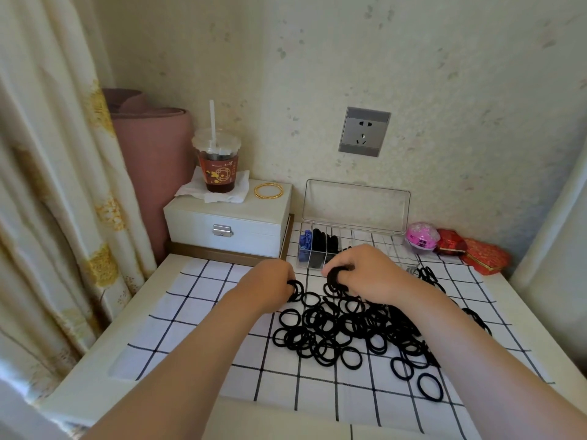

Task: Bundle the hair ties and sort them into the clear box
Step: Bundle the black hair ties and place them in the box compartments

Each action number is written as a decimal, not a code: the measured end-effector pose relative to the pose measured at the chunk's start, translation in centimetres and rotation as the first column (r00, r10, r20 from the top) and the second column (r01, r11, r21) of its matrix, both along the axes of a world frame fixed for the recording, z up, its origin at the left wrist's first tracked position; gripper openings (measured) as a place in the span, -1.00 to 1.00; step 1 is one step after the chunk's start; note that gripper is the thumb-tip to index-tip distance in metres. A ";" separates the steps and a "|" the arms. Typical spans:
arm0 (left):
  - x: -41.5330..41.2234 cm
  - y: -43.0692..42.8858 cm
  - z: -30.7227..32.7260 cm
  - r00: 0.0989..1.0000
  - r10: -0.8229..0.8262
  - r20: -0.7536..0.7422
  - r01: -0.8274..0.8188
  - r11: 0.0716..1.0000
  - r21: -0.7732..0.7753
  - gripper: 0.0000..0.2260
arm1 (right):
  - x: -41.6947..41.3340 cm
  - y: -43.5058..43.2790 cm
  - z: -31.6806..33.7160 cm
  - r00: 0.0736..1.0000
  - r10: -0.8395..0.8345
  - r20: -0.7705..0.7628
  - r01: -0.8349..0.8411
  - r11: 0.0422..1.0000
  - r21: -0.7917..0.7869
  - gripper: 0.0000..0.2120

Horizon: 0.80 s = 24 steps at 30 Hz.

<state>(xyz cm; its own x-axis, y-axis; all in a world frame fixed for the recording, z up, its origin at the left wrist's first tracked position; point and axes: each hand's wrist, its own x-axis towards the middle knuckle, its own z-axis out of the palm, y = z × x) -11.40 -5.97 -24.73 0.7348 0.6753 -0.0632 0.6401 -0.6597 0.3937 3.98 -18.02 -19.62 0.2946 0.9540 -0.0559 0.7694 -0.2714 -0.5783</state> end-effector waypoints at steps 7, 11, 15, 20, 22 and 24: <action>-1.4 0.1 2.7 0.984 -0.038 0.176 0.086 0.958 -0.272 -0.88 | -1.0 -1.1 -0.4 0.976 0.209 0.066 -0.176 0.926 -0.333 -0.70; -1.8 -0.7 2.0 0.988 -0.150 -0.041 0.136 0.961 -0.240 -0.77 | -1.6 -0.9 -1.6 0.943 0.219 0.252 -0.131 0.937 -0.325 -0.67; -1.3 -1.3 1.6 0.967 -0.170 -0.188 0.152 0.983 -0.104 -0.70 | -2.0 -0.7 -2.5 0.908 0.169 0.383 -0.054 0.955 -0.293 -0.72; -0.6 -1.4 1.2 0.977 -0.116 -0.180 0.112 0.993 -0.033 -0.77 | -2.1 -0.3 -3.2 0.904 0.115 0.412 -0.002 0.964 -0.265 -0.81; -0.7 -1.1 1.2 0.984 -0.106 -0.146 0.098 0.993 -0.064 -0.83 | -2.1 -0.3 -3.2 0.911 0.127 0.392 -0.027 0.968 -0.249 -0.81; -1.0 -0.6 1.5 0.993 -0.069 -0.095 0.062 0.995 -0.080 -0.88 | -2.1 -0.3 -3.1 0.919 0.137 0.371 -0.049 0.970 -0.237 -0.81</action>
